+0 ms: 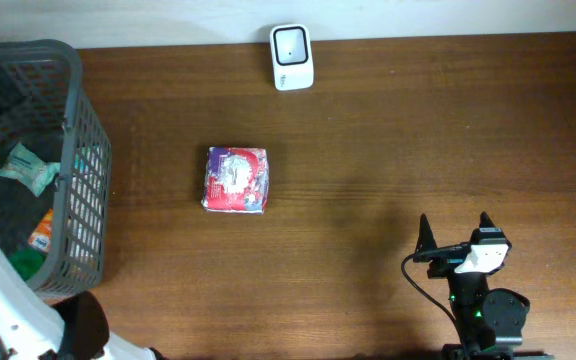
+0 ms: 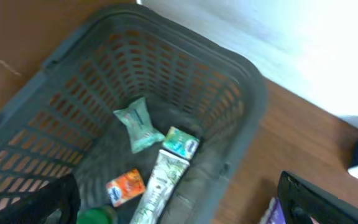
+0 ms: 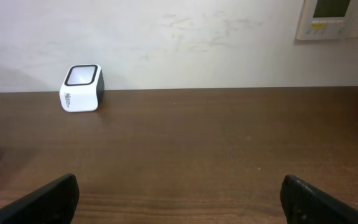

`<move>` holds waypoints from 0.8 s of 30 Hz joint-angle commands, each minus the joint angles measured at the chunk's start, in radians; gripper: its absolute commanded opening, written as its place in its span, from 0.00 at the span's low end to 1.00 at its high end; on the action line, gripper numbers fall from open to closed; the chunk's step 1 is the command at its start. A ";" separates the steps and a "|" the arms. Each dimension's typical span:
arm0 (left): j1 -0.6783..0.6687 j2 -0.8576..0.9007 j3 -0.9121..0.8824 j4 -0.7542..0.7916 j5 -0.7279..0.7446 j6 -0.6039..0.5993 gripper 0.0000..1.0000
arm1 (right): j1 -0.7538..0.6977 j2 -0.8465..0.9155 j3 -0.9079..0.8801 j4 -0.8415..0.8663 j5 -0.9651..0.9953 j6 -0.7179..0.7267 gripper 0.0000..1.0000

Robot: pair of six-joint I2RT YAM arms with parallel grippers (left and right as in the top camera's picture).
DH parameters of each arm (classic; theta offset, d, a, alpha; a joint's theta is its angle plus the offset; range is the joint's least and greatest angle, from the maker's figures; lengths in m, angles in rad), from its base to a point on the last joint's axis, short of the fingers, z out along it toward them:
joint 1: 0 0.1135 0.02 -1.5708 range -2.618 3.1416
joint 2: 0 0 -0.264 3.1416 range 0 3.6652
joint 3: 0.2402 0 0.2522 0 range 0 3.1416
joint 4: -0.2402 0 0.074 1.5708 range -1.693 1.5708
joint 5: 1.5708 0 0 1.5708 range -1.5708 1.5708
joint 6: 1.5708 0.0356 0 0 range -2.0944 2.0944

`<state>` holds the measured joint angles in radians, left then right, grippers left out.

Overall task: Scan the item barcode
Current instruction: 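Reach into the basket and grasp the green-lid jar with the left gripper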

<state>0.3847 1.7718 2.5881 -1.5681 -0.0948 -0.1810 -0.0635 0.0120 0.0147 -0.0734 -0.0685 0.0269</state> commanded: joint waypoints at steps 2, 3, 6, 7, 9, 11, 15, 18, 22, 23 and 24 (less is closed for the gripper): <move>0.069 0.084 -0.003 0.003 -0.003 -0.042 0.99 | 0.004 -0.006 -0.009 -0.001 0.009 0.011 0.99; 0.075 0.101 -0.003 0.000 -0.004 -0.042 0.99 | 0.005 -0.006 -0.009 -0.001 0.009 0.011 0.99; 0.100 0.149 -0.003 -0.001 -0.008 -0.042 0.99 | 0.005 -0.006 -0.009 -0.001 0.009 0.011 0.99; 0.108 0.168 -0.003 0.000 -0.012 -0.042 1.00 | 0.004 -0.006 -0.009 -0.001 0.009 0.011 0.99; 0.109 0.189 -0.003 -0.003 -0.044 -0.043 0.99 | 0.005 -0.006 -0.009 -0.001 0.009 0.011 0.99; 0.109 0.214 -0.003 -0.009 -0.071 -0.043 0.99 | 0.005 -0.006 -0.009 -0.001 0.009 0.011 0.99; 0.109 0.265 -0.003 -0.009 -0.114 -0.048 1.00 | 0.005 -0.006 -0.009 -0.001 0.009 0.011 0.99; 0.109 0.282 -0.003 -0.018 -0.116 -0.059 0.99 | 0.005 -0.006 -0.009 -0.001 0.009 0.011 0.99; 0.109 0.301 -0.003 -0.042 -0.180 -0.098 0.96 | 0.005 -0.006 -0.009 -0.001 0.009 0.011 0.99; 0.113 0.311 -0.003 -0.047 -0.193 -0.104 0.96 | 0.005 -0.006 -0.009 -0.001 0.009 0.011 0.99; 0.114 0.324 -0.003 -0.049 -0.182 -0.104 0.95 | 0.005 -0.006 -0.009 -0.001 0.009 0.011 0.99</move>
<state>0.4885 2.0537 2.5843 -1.6104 -0.2317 -0.2497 -0.0635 0.0120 0.0147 -0.0734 -0.0685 0.0269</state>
